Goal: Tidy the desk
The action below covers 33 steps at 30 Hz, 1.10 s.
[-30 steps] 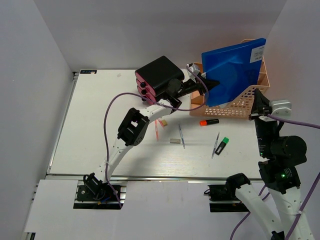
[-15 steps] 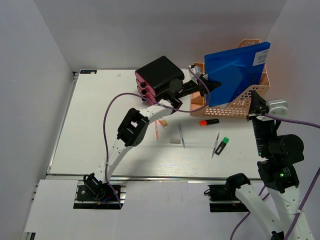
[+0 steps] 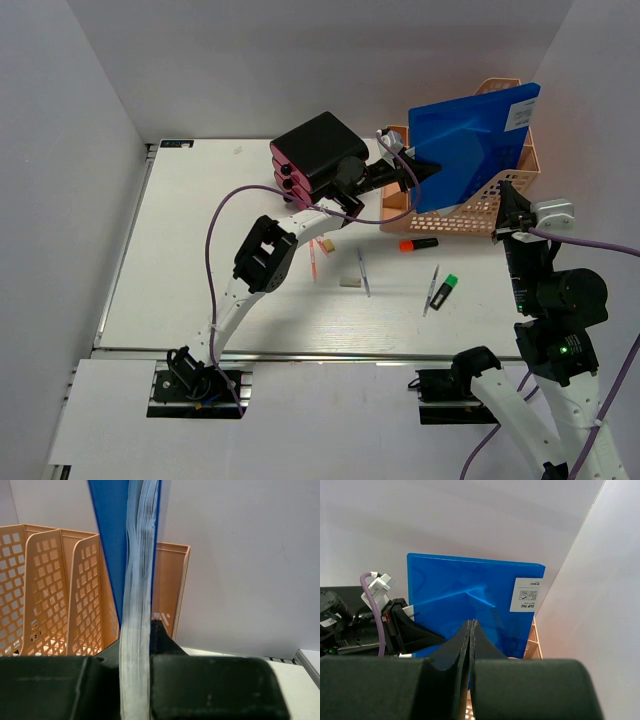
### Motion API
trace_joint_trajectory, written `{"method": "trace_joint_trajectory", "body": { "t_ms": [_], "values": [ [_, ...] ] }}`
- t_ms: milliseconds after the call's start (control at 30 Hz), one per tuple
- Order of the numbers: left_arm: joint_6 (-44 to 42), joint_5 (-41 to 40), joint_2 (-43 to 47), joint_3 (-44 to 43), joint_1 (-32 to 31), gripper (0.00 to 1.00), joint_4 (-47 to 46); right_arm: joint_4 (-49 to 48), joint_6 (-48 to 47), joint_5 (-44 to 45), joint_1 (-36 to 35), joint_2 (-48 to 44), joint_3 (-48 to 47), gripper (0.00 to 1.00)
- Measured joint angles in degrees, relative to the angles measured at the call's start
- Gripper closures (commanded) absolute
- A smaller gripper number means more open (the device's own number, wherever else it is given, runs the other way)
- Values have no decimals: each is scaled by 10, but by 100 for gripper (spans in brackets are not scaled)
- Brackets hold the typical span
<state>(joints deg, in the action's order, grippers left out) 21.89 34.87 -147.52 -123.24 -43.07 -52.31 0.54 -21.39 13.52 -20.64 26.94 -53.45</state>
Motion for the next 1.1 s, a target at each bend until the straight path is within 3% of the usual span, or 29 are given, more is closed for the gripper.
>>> {"method": "trace_joint_trajectory", "body": {
  "t_ms": [1100],
  "values": [
    [21, -33, 0, -15, 5, 100, -9, 25, 2, -2, 0, -2, 8, 100]
  ]
}}
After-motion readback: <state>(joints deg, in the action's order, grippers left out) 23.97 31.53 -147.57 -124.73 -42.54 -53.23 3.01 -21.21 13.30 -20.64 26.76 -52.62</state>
